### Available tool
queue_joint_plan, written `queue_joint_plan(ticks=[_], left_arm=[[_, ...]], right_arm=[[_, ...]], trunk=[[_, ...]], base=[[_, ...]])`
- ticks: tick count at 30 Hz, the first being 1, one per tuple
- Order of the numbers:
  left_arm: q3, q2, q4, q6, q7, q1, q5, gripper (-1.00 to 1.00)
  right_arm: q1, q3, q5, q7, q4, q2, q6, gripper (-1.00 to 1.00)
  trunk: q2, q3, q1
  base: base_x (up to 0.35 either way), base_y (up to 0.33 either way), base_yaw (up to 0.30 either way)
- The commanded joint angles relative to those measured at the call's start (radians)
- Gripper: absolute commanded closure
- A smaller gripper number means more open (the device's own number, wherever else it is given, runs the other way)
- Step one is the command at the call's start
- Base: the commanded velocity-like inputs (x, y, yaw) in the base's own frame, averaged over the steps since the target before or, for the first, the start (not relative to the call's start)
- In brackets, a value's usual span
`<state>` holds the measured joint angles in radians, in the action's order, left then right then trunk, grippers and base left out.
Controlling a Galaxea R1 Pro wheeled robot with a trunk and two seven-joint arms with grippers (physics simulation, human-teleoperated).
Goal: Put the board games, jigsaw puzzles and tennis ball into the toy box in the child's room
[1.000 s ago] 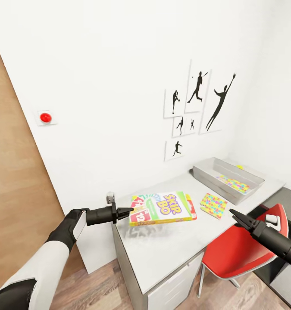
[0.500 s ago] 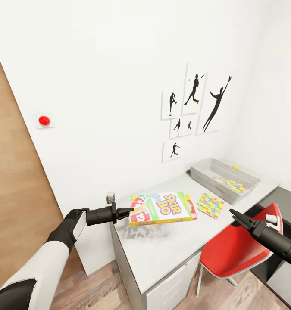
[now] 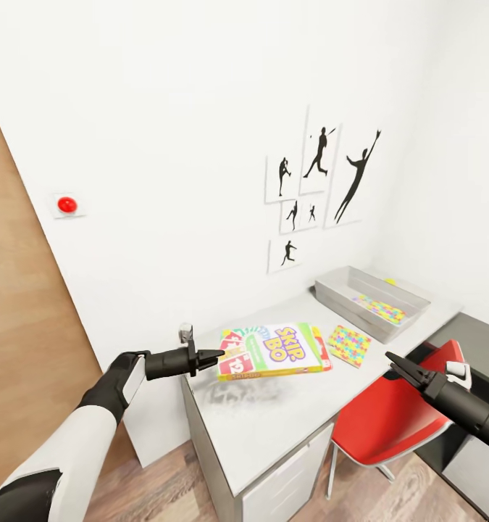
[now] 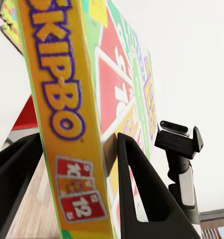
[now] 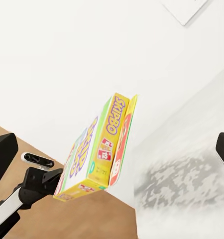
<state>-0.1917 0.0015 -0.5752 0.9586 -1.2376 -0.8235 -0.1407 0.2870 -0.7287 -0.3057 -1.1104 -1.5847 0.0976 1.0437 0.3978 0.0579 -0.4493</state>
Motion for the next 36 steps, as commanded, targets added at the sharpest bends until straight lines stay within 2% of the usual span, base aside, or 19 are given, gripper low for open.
queue_joint_plan(ticks=[1,22,36], left_arm=[[-0.001,0.000,0.000,0.006,-0.002,-0.001,-0.002,1.00],[-0.006,0.002,0.000,0.005,-0.002,-0.001,-0.003,1.00],[-0.005,0.002,0.000,0.005,-0.002,-0.001,-0.003,1.00]], right_arm=[[0.001,-0.001,0.003,-0.005,0.000,0.000,0.004,-1.00],[0.001,-0.002,0.002,-0.005,0.000,0.001,0.004,-1.00],[0.001,-0.003,0.002,-0.006,0.000,0.001,0.004,-1.00]], trunk=[[0.002,0.001,-0.001],[0.002,-0.023,-0.001],[0.002,-0.031,-0.001]], base=[[0.000,0.000,-0.189],[0.000,0.000,-0.199],[0.000,0.000,-0.085]])
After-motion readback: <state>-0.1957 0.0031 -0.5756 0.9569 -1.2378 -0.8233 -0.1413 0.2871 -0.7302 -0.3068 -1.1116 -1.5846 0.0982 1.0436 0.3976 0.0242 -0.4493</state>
